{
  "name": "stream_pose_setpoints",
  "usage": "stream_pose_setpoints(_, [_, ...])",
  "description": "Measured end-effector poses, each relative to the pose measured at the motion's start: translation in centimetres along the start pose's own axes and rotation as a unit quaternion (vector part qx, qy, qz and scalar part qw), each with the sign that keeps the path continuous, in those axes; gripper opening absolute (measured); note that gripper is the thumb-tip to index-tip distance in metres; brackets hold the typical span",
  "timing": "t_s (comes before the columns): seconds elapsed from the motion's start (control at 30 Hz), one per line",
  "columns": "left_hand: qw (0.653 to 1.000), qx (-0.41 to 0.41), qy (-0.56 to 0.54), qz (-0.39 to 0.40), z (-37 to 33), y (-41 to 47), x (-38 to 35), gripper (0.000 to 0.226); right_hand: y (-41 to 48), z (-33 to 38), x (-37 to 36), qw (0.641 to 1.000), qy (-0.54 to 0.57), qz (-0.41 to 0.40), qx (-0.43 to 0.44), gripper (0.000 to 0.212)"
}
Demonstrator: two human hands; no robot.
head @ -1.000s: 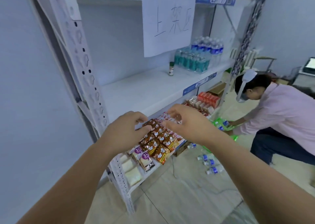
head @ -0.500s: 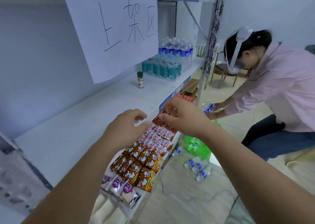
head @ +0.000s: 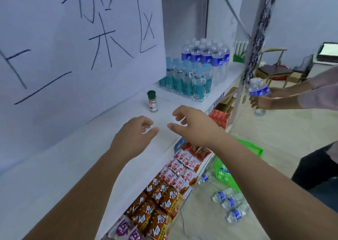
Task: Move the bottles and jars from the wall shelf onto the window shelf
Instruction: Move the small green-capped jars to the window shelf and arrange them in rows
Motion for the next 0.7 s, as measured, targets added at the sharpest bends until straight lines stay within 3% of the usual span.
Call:
stream_pose_setpoints(0.2, [0.993, 0.096, -0.04, -0.049, 1.0, 9.7, -2.9, 0.051, 6.6, -5.0, 0.1, 0.999, 0.014, 0.039, 0.015, 0.042])
stream_pose_setpoints(0.4, [0.975, 0.182, -0.098, -0.078, 3.2, 16.3, -5.8, 0.082, 10.5, -8.8, -0.2, 0.998, 0.028, 0.062, 0.013, 0.04])
stream_pose_setpoints(0.5, [0.964, 0.204, -0.148, -0.078, 3.9, 18.1, -7.1, 0.075, 11.8, -10.0, -0.4, 0.998, 0.019, 0.065, 0.013, 0.041])
stream_pose_setpoints(0.63, [0.959, 0.195, -0.165, -0.122, 5.0, 19.2, -7.6, 0.041, 13.1, -10.7, -0.9, 0.997, 0.017, 0.073, 0.016, 0.039])
stream_pose_setpoints(0.7, [0.959, 0.194, -0.169, -0.124, 5.3, 19.4, -8.1, 0.039, 13.6, -10.7, -1.2, 0.997, 0.009, 0.079, 0.023, 0.038])
Point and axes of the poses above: each hand's wrist, its own y-axis towards the middle knuckle, its own x-axis out of the back of the hand, z = x × y, the point moved 9 cm from there along y, towards the middle knuckle, and after that the axes turned 5 degrees about -z, right-handed, at the moved point
